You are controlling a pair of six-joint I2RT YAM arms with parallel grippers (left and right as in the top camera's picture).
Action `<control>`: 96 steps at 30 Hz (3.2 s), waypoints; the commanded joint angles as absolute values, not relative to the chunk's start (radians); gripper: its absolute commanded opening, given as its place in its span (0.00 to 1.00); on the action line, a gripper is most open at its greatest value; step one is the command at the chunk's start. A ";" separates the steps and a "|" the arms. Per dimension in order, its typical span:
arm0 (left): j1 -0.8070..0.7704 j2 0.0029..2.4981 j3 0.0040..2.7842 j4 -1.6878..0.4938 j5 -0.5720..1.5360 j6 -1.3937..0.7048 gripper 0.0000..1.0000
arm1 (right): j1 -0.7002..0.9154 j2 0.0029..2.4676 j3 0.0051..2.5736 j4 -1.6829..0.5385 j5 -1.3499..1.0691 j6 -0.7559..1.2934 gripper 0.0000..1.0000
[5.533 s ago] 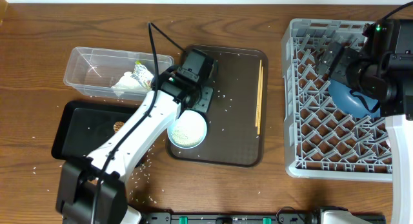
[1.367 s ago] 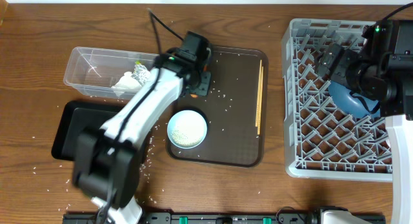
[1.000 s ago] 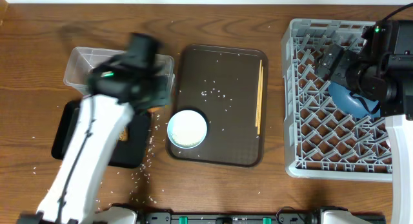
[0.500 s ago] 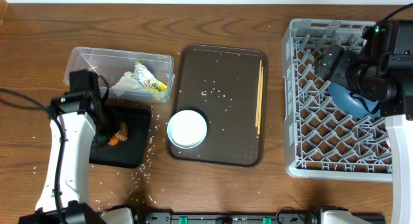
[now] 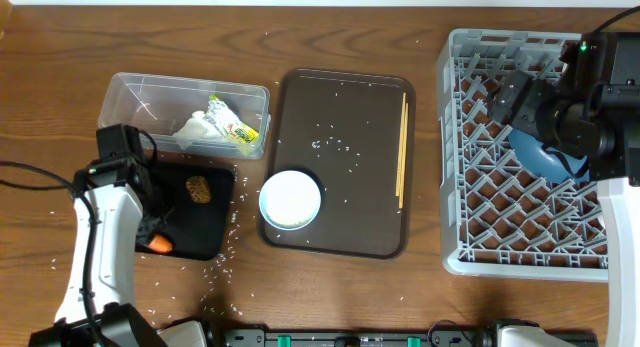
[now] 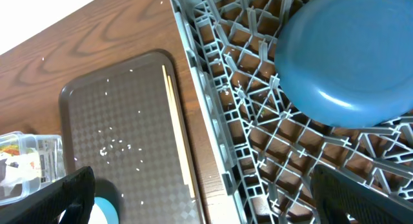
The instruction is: Sort waste into correct bins and load items into the dishwasher rack
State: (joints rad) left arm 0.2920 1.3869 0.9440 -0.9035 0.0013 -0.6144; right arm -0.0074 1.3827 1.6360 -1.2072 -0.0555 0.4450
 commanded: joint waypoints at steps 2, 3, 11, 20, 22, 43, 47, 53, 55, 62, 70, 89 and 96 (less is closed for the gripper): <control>0.295 1.369 1.098 -0.974 0.132 -0.470 0.68 | -0.005 1.382 1.640 -1.205 -0.077 0.434 0.99; 0.295 1.366 1.139 -0.998 0.177 -0.429 0.68 | -0.001 1.382 1.640 -1.198 -0.115 0.398 0.99; 0.160 1.328 1.352 -1.043 0.460 -0.080 0.68 | 0.123 1.382 1.640 -1.145 -0.212 0.343 0.96; -0.149 1.332 1.339 -1.159 0.270 0.003 0.68 | 0.162 1.382 1.640 -1.161 -0.045 0.460 0.99; -0.199 1.341 1.329 -1.172 0.245 0.003 0.68 | 0.161 1.382 1.640 -1.161 -0.005 0.478 0.99; -0.301 1.429 1.310 -1.166 0.207 -0.053 0.68 | 0.244 1.545 1.567 -1.135 -0.107 0.505 0.76; -0.223 1.392 1.390 -1.202 0.208 -0.088 0.68 | 0.305 1.702 1.547 -1.095 -0.055 0.540 0.63; -0.068 1.314 1.423 -1.204 0.194 -0.087 0.98 | 0.322 1.904 1.547 -1.005 -0.053 0.538 0.47; -0.037 1.305 1.423 -1.204 0.189 -0.087 0.98 | 0.322 1.956 1.547 -0.973 -0.058 0.538 0.46; -0.010 1.308 1.422 -1.204 0.189 -0.087 0.98 | 0.323 2.062 1.547 -0.910 -0.120 0.498 0.41; -0.010 1.308 1.422 -1.203 0.189 -0.087 0.98 | 0.323 2.119 1.546 -0.892 -0.068 0.527 0.40; -0.010 1.308 1.422 -1.203 0.189 -0.087 0.98 | 0.353 2.132 1.576 -0.899 -0.075 0.420 0.31; -0.010 1.308 1.422 -1.204 0.189 -0.087 0.98 | 0.364 2.053 1.592 -0.924 -0.085 0.421 0.36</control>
